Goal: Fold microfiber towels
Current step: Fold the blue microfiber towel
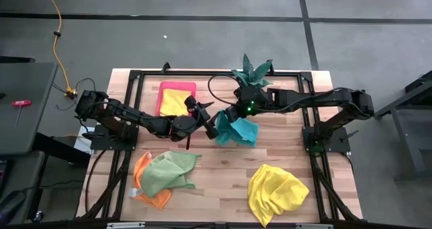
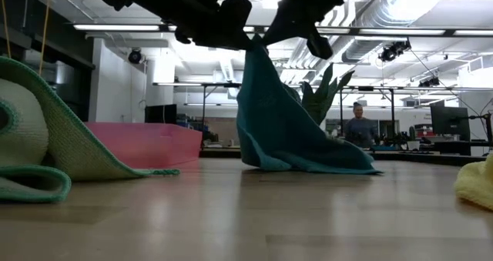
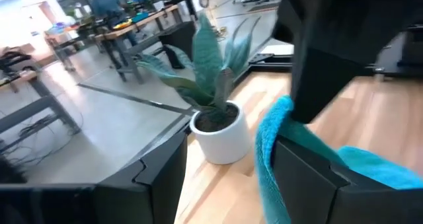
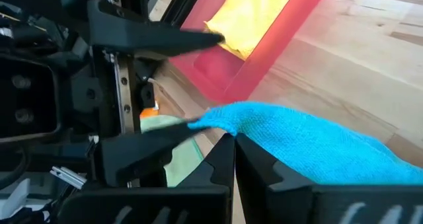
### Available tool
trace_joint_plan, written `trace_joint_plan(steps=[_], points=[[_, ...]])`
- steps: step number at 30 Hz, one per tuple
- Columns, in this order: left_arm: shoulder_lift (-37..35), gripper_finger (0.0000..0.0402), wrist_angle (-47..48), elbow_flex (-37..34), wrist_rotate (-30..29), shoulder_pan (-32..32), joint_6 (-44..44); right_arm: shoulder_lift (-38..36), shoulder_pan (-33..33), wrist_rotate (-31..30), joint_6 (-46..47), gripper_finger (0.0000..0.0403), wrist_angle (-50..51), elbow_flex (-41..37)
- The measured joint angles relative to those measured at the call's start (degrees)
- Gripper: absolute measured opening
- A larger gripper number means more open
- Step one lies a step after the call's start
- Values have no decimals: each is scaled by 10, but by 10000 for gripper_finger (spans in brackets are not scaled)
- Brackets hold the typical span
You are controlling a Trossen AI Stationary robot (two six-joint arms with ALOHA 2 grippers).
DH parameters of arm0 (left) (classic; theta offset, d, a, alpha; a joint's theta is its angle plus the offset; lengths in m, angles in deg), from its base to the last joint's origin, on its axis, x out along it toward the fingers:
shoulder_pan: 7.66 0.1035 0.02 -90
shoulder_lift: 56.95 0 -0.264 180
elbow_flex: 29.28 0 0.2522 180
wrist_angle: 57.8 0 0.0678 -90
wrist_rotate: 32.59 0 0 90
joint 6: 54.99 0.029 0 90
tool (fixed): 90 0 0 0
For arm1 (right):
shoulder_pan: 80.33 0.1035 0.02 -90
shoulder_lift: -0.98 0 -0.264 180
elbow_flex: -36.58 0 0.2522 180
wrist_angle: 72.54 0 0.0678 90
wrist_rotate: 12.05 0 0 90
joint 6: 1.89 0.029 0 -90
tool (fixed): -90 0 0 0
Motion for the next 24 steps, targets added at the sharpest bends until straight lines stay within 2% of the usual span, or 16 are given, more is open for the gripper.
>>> trace_joint_plan(steps=[5,12,16,24], points=[[0,180,-3,3,54,0,0,0,0,0,0,0,-2,0],[0,134,-3,23,64,0,1,0,0,0,-1,0,-2,0],[0,122,4,24,80,1,2,0,0,0,0,0,-2,0],[0,99,19,24,67,0,11,0,0,0,-1,0,-2,0]])
